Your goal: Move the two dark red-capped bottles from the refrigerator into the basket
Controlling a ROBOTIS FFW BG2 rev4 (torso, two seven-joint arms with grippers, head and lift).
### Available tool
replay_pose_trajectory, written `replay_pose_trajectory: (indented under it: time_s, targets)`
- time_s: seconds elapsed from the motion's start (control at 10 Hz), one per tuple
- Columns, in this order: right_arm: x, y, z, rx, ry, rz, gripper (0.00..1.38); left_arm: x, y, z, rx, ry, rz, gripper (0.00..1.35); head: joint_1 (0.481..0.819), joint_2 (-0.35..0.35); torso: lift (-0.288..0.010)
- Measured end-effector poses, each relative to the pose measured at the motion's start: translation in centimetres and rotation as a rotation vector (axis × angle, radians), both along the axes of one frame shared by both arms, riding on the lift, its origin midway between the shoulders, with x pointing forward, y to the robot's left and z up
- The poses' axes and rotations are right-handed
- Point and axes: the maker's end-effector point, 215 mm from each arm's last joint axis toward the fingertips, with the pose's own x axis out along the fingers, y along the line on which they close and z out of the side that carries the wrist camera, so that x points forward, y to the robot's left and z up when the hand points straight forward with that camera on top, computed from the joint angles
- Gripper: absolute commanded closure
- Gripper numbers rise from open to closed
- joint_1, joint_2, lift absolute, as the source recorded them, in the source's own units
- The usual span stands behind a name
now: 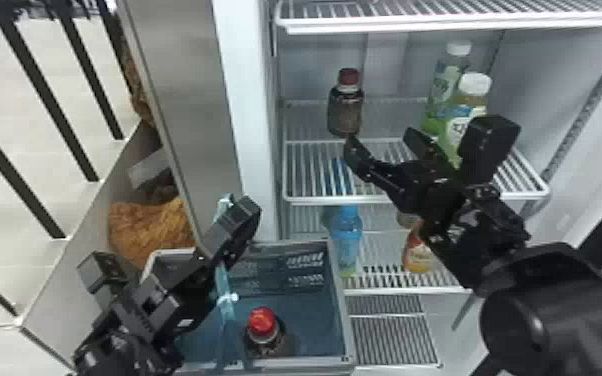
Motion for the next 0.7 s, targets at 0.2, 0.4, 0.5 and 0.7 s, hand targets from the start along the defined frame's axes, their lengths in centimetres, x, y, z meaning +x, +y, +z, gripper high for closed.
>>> replay_pose_trajectory:
  time_s: [0.2,0.4,0.5,0.7]
  targets:
    - [2.1,0.2,-0.7,-0.025,0.009,-0.012,0.09,0.0,0.0,0.0,0.0,-0.001,0.0,1.2,0.655,0.03,-0.034]
    - [4.1,0.4,-1.1,-0.03,0.014,-0.021,0.09,0.0,0.0,0.1,0.003,-0.001,-0.002,1.19,0.647,0.032,-0.034]
    - [5.1,0.5,-1.1,-0.031,0.012,-0.026,0.09,0.1,-0.1,0.1,0.004,-0.002,-0.003,1.19,0.643,0.032,-0.034]
    - [6.8,1.1,-0.9,-0.04,0.01,-0.026,0.09,0.1,-0.2,0.2,0.004,-0.005,-0.007,1.19,0.631,0.036,-0.034]
